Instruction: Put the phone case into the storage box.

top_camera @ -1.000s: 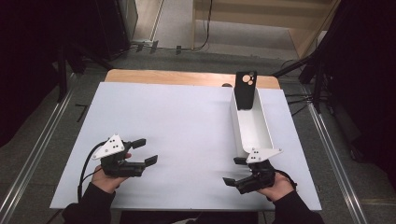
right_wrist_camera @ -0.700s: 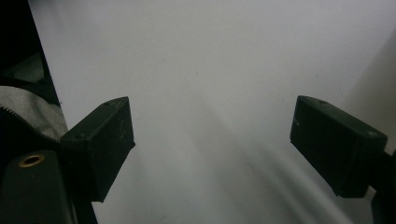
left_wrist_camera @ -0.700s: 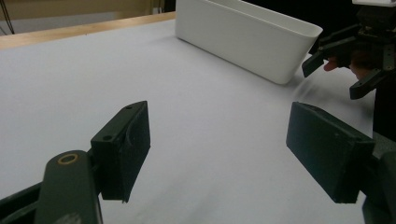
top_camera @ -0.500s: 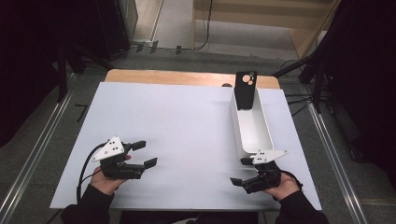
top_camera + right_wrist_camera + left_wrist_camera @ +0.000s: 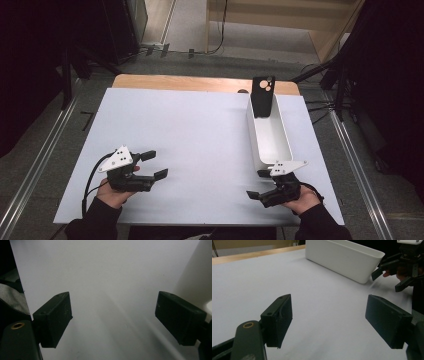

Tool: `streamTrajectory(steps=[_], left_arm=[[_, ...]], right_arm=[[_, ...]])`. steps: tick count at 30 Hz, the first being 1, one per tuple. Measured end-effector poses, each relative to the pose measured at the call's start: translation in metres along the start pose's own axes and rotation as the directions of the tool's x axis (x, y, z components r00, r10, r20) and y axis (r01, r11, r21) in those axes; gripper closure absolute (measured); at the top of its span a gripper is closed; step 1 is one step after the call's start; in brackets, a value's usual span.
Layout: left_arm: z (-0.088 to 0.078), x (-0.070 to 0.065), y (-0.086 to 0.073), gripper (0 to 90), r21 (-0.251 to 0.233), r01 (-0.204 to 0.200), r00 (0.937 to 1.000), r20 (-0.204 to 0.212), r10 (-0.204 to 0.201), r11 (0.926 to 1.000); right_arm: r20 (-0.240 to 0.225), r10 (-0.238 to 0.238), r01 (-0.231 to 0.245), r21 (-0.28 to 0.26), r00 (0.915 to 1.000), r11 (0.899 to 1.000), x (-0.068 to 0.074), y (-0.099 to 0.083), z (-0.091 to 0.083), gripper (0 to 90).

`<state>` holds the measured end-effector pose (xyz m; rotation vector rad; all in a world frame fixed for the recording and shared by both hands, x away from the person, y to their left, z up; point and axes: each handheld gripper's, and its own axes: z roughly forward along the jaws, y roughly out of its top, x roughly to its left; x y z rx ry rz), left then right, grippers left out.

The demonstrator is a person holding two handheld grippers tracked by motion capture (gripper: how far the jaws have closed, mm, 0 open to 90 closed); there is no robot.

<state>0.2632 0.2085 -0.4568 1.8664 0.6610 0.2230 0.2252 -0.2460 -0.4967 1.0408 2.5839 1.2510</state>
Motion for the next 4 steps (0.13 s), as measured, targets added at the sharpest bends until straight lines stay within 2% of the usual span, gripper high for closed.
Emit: streamTrajectory(steps=[4], left_arm=[[0.0013, 0.0009, -0.0006, 21.5, 0.011, 0.001, 1.0000, -0.003, -0.001, 0.9999]], right_arm=[[-0.002, 0.002, -0.002, -0.001, 1.0000, 1.000, -0.0001, 0.0000, 0.0002, 12.6]])
